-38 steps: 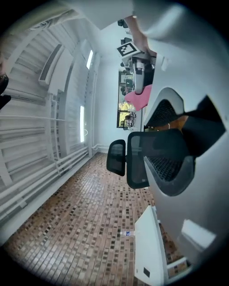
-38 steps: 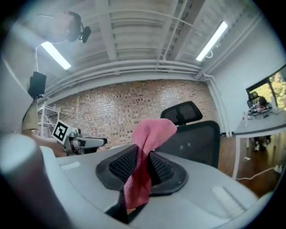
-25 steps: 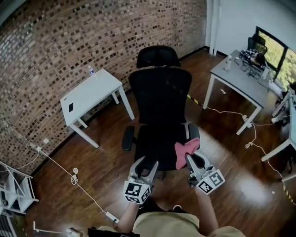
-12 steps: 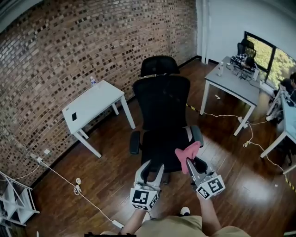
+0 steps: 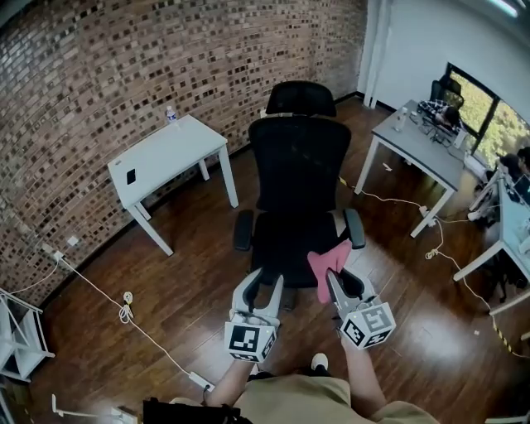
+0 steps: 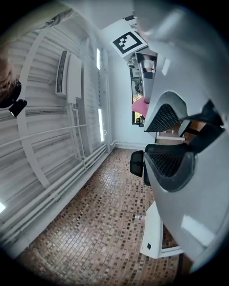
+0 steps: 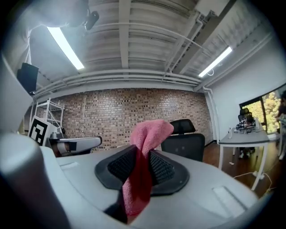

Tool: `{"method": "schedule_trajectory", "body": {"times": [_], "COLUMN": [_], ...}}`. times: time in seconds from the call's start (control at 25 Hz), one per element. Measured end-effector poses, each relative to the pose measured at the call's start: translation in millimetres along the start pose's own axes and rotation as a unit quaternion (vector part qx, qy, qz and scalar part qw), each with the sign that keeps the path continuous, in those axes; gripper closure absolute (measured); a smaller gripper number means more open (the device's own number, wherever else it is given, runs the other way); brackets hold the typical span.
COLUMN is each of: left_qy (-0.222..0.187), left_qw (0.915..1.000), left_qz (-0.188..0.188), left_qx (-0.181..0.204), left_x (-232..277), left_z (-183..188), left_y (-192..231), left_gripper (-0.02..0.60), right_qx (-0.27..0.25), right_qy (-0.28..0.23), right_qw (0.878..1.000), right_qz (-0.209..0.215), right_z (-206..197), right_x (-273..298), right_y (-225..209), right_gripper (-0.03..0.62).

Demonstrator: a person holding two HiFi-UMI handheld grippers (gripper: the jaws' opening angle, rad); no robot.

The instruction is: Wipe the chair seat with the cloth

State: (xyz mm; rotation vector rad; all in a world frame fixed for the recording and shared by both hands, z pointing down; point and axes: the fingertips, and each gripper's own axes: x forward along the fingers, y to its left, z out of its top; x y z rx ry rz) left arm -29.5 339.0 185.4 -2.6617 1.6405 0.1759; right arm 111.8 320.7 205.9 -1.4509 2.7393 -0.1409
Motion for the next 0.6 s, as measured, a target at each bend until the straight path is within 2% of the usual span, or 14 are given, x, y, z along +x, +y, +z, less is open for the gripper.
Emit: {"method": "schedule_trajectory", "body": {"times": [0.12,0.28,0.6], "left_qy": [0.012,0.030,0.027], "left_qw": [0.9998,0.9995,0.9995], "left_qz": [-0.012,-0.007,-0.013], "left_qx": [0.005,-0.009,-0.006], "left_x": [-4.9,-6.4,-17.7], "left_z": [-7.7,-21.4,-24.2], "left_y": [1.7,15.2,5.5], "left_gripper": [0.462,0.462,0.465], "right_qx": [0.000,-0.001,0.004], "right_qy": [0.001,0.002,0.015], "right_qw": [1.000,1.000,1.000], "right_qz": [0.005,0.003,0.013], "right_z": [-4.2,-4.9,-15.2], "right_x": [-1.7,-0.1,-8.3], "right_y": [6.1,8.0,10.7], "right_gripper": [0.496,0.497,0.497]}}
